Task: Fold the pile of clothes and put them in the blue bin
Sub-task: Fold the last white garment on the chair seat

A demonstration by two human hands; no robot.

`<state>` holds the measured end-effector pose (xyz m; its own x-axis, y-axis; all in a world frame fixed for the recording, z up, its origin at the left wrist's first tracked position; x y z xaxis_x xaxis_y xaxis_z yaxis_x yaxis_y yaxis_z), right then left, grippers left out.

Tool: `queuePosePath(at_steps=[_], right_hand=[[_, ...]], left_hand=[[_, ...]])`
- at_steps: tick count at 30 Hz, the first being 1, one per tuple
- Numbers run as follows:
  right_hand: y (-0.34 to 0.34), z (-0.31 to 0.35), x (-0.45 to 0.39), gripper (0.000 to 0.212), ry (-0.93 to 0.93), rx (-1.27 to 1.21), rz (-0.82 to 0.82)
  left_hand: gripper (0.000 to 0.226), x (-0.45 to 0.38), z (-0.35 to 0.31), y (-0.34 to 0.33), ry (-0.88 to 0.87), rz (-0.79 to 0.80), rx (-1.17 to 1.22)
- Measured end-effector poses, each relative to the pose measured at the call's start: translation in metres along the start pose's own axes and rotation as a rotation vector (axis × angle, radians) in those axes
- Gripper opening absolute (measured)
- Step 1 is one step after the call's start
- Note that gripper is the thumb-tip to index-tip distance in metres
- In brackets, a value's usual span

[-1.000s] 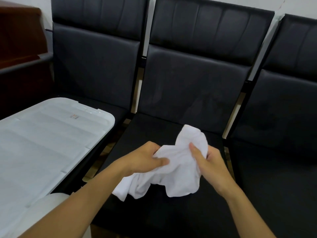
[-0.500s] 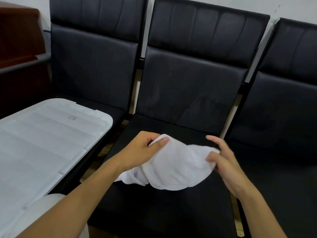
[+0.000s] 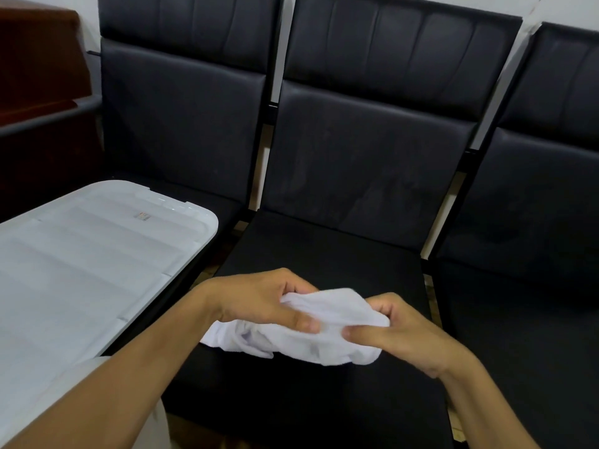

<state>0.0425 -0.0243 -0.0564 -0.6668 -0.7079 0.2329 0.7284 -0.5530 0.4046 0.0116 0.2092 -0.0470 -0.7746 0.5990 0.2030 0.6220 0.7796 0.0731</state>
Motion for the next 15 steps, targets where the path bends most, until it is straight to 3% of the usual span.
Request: queuePosePath(at_steps=[1, 3, 5, 7, 8, 10, 12, 15], right_hand=[[0.002, 0.0, 0.002, 0.004, 0.041, -0.064, -0.025], [0.007, -0.001, 0.003, 0.015, 0.108, -0.185, -0.113], [0.014, -0.004, 0.006, 0.02, 0.091, -0.244, -0.185], [0.021, -0.006, 0.009, 0.03, 0.009, -0.083, -0.245], [0.023, -0.008, 0.011, 0.026, -0.031, 0.051, -0.245], [0.027, -0.015, 0.013, 0.013, -0.128, 0.239, -0.242], [0.032, -0.017, 0.019, 0.017, -0.215, 0.287, -0.232], [0.041, -0.018, 0.033, 0.034, -0.346, 0.198, -0.004]], left_hand=[[0.022, 0.002, 0.001, 0.001, 0.026, 0.01, -0.005], [0.03, 0.005, 0.003, 0.004, 0.055, -0.014, -0.03], [0.023, 0.007, 0.005, 0.008, 0.04, -0.075, -0.065], [0.012, 0.008, 0.009, 0.013, 0.038, -0.159, -0.131], [0.017, 0.009, 0.012, 0.017, 0.056, -0.224, -0.195], [0.025, 0.01, 0.018, 0.026, 0.121, -0.375, -0.328], [0.023, 0.012, 0.025, 0.033, 0.172, -0.496, -0.466], [0.017, 0.014, 0.032, 0.037, 0.374, -0.586, -0.768]])
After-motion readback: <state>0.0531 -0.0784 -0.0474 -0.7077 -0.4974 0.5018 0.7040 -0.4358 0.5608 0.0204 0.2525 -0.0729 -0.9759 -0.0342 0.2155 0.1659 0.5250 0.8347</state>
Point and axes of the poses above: each hand's wrist, its own x-axis away from the middle knuckle, its own y-axis out of the back of the hand, z = x × y, the point moved 1 cm from there along -x, towards the middle knuckle, and after that the axes turned 10 degrees about x, right-handed, at the moved point
